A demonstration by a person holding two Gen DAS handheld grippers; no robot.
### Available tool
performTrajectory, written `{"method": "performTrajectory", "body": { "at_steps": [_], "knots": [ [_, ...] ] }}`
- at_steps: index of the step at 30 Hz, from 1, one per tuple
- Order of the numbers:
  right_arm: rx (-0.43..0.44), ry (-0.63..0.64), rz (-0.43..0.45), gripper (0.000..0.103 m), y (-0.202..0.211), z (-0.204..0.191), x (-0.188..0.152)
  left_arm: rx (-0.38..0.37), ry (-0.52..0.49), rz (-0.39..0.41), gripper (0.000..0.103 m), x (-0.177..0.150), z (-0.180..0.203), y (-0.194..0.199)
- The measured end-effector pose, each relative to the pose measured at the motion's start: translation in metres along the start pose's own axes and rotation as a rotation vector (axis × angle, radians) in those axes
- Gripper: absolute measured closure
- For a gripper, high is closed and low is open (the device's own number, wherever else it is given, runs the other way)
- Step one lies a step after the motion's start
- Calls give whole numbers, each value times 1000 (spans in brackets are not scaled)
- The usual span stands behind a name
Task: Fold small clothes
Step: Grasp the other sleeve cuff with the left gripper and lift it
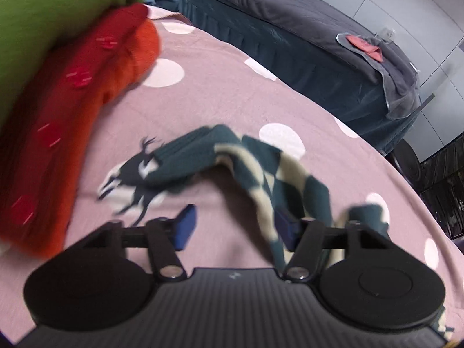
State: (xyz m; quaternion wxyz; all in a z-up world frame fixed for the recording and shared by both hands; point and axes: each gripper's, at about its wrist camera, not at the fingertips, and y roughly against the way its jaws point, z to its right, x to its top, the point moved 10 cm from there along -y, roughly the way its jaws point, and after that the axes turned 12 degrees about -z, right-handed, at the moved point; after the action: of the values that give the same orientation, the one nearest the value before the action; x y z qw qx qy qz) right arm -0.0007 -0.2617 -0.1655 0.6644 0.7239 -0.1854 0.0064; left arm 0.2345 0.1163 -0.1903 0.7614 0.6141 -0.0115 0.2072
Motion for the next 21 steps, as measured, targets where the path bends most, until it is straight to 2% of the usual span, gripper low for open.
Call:
{"method": "performTrajectory", "body": {
  "at_steps": [2,6,8,10,11,12,13,14,17,21],
  "knots": [
    [3,12,-2,0,0,-5,0,16,6,-31,52,10,-2,-19],
    [-6,31,-10,0,2,-11,-3,-102,80,-54,54,20,5,-39],
    [-6,29,-19,0,1,-12,-6,-112,100,-60,56,22,7,-49],
    [-10,29,-35,0,-2,-13,-7,-128,119,-97,67,22,9,-58],
    [-12,28,-42,0,-3,-13,-8,-143,126,-106,68,22,11,-61],
    [-13,27,-45,0,-4,-14,-8,-144,124,-114,78,22,12,-64],
    [-13,26,-46,0,-4,-14,-8,-135,115,-123,95,22,13,-66],
    [-12,27,-48,0,-5,-15,-8,-124,104,-128,97,22,12,-69],
    [-13,32,-54,0,-6,-17,-8,-121,98,-76,98,30,9,-61],
    [-12,31,-47,0,-4,-17,-6,-82,103,89,99,57,1,-15]
  ]
}}
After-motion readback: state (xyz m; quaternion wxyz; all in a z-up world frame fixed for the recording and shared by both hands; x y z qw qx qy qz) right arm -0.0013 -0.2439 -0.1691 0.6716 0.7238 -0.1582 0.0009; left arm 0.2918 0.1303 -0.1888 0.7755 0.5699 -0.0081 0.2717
